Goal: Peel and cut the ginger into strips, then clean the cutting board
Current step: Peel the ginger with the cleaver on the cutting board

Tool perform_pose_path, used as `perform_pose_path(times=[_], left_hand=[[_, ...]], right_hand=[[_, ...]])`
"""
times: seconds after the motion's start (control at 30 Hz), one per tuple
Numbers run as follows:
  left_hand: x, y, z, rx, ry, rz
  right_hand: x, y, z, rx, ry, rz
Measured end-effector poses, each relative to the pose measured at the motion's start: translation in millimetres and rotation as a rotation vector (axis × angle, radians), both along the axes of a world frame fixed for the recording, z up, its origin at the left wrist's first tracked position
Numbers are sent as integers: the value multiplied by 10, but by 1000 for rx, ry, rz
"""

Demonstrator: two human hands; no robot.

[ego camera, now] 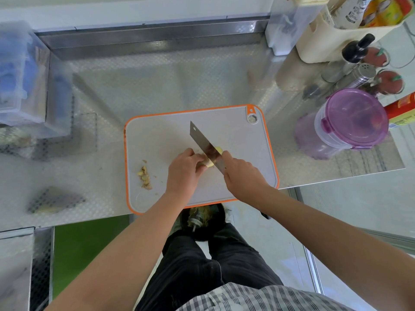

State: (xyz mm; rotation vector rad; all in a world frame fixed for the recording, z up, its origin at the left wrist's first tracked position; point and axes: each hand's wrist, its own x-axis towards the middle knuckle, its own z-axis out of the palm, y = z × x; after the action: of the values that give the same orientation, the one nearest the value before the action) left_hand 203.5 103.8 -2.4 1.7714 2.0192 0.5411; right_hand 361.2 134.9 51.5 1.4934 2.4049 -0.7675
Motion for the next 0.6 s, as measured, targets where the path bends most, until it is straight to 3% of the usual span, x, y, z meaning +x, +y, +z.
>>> perform_pose_path(times=[0.17, 0.6], left_hand=[[-3, 20, -14, -4, 18, -5], [-20, 20, -17, 10, -50, -10]], right_hand=[[-169, 57, -69, 31, -50, -7], [-257, 242, -355, -37, 83, -96]])
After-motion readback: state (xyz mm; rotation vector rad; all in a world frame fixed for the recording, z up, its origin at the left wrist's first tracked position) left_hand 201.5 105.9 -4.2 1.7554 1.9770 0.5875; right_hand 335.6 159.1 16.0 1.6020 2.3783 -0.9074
